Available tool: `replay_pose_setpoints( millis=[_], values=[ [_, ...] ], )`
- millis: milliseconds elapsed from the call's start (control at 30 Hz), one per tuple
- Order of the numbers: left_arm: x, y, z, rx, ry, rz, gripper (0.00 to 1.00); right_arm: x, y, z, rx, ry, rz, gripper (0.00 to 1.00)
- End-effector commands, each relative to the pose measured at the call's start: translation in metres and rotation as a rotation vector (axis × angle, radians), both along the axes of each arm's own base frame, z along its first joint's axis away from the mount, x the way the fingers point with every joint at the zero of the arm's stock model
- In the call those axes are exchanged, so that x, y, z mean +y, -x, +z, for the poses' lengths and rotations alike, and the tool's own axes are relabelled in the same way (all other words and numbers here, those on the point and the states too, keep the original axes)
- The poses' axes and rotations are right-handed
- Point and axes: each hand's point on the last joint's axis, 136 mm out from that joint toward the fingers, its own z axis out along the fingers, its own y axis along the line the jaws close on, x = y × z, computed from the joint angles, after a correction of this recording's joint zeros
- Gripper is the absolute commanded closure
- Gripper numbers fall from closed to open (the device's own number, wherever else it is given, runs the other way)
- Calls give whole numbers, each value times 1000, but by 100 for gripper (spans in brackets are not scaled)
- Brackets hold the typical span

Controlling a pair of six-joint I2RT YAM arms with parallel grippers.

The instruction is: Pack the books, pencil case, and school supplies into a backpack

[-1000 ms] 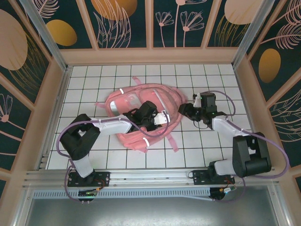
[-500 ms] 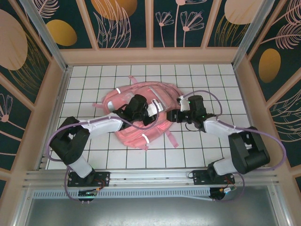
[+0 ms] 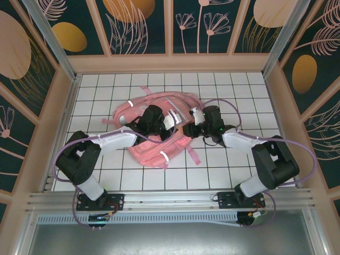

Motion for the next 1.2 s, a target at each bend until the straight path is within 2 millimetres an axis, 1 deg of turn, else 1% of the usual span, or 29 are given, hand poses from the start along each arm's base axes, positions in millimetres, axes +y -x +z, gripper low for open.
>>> replay_pose_setpoints(
  millis=[0, 33, 100, 167, 233, 333, 400, 500, 533, 633, 700, 767, 833, 867, 900, 967, 1000, 1033, 1067, 1100, 1167],
  values=[
    [-17, 9, 32, -41, 134, -94, 100, -1, -21, 4, -77, 56, -46, 95],
    [-15, 8, 32, -41, 127, -94, 100, -7, -26, 4, -88, 76, -87, 100],
    [-10, 7, 29, -43, 101, -97, 100, -25, -39, 5, -112, 126, -213, 100],
    [-3, 11, 24, -69, 47, -132, 100, -52, -55, 4, -116, 189, -380, 100],
    [3, 19, 14, -101, -25, -188, 100, -69, -63, 7, -134, 225, -465, 100],
    [15, 25, 0, -136, -118, -258, 100, -87, -70, 21, -196, 239, -551, 100],
    [26, 20, -7, -143, -177, -264, 100, -95, -71, 32, -239, 228, -578, 100],
    [51, 0, -9, -160, -232, -213, 100, -101, -70, 42, -304, 249, -572, 100],
    [60, -9, -6, -176, -241, -184, 100, -98, -68, 42, -313, 257, -537, 100],
    [90, -40, -1, -214, -294, -63, 100, -79, -56, 43, -332, 258, -403, 100],
    [108, -61, 6, -232, -305, 34, 100, -60, -43, 45, -352, 231, -295, 100],
    [131, -88, 18, -270, -296, 187, 100, -39, -27, 47, -369, 203, -187, 100],
    [153, -112, 30, -290, -272, 362, 100, -13, -9, 46, -378, 182, -72, 100],
    [161, -121, 36, -291, -250, 436, 100, -2, -2, 44, -383, 178, -28, 100],
    [165, -125, 39, -279, -224, 483, 98, 8, 3, 42, -385, 174, 8, 100],
    [164, -128, 40, -210, -129, 552, 74, 30, 11, 36, -369, 158, 74, 100],
    [166, -130, 43, -159, -57, 619, 62, 42, 14, 32, -352, 143, 110, 100],
    [171, -137, 49, -92, 35, 709, 51, 56, 17, 33, -343, 120, 141, 100],
    [175, -142, 51, -13, 103, 789, 43, 70, 19, 33, -342, 105, 170, 100],
    [176, -142, 50, 56, 140, 833, 39, 80, 18, 34, -348, 96, 185, 100],
    [161, -132, 46, 198, 191, 804, 35, 100, 15, 36, -359, 87, 205, 100]
  ],
)
